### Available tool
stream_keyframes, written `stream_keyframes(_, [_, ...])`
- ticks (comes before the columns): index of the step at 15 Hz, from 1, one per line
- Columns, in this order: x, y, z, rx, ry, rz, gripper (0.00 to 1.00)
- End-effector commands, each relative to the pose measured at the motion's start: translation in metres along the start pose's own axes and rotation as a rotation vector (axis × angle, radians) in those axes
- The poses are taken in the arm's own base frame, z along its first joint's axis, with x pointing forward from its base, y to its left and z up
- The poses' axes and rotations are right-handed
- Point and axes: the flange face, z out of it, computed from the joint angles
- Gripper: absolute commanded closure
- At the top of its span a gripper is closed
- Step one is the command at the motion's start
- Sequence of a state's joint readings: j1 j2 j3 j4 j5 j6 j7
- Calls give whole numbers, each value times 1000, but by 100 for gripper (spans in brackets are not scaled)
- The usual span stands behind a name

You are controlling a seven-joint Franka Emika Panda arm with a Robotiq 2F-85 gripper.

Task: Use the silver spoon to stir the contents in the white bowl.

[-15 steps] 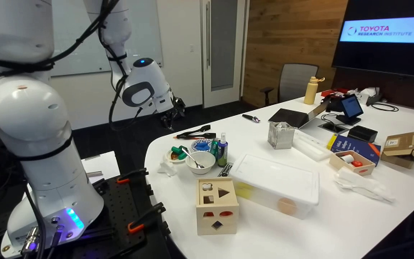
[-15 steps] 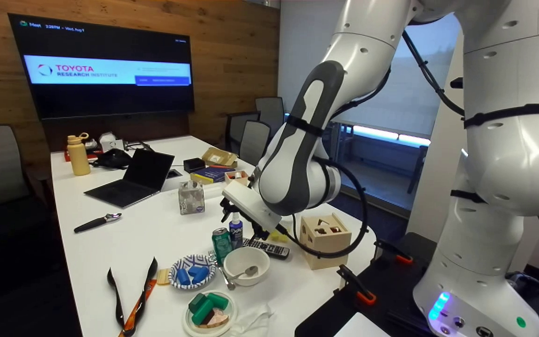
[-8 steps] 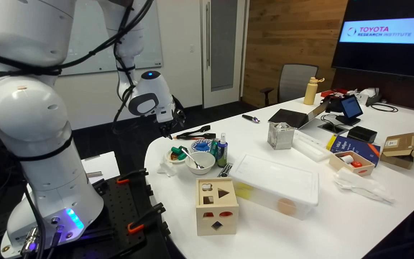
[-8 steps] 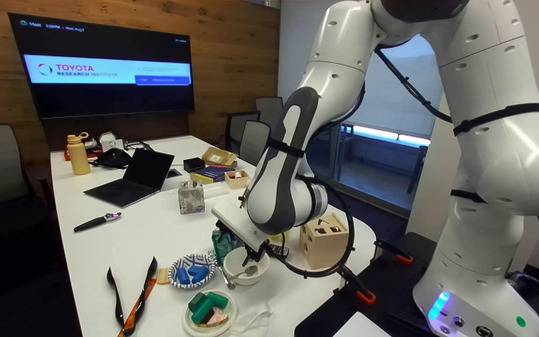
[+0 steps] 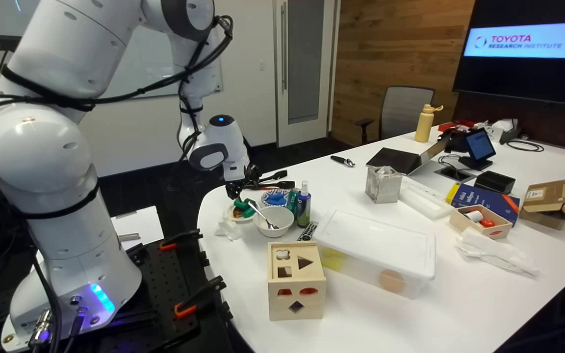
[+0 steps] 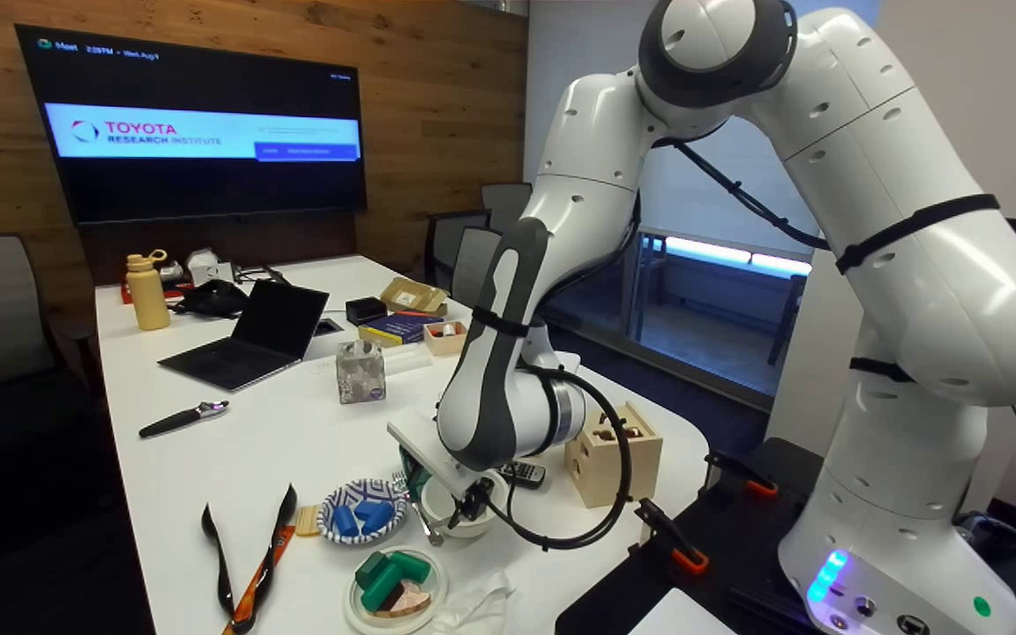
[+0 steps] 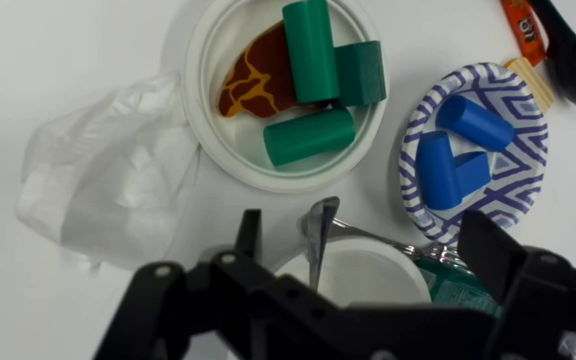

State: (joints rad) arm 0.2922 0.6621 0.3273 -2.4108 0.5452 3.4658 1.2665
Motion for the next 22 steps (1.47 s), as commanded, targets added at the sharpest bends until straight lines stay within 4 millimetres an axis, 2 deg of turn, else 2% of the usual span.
stream_keyframes(1, [8, -5, 24, -4, 11, 63, 0])
stream_keyframes(8, [22, -5, 60, -13, 31, 126, 0])
stream_keyframes(9, [22, -5, 64, -12, 34, 133, 25])
stream_keyframes(10, [23, -6, 67, -10, 39, 136, 28])
stream_keyframes(14, [19, -7, 73, 2, 66, 138, 58])
stream_keyframes(19, [-6, -7, 59, 43, 121, 102, 97])
stream_keyframes(20, [-12, -4, 56, 50, 136, 92, 100])
stream_keyframes(22, [-27, -1, 52, 72, 159, 76, 97])
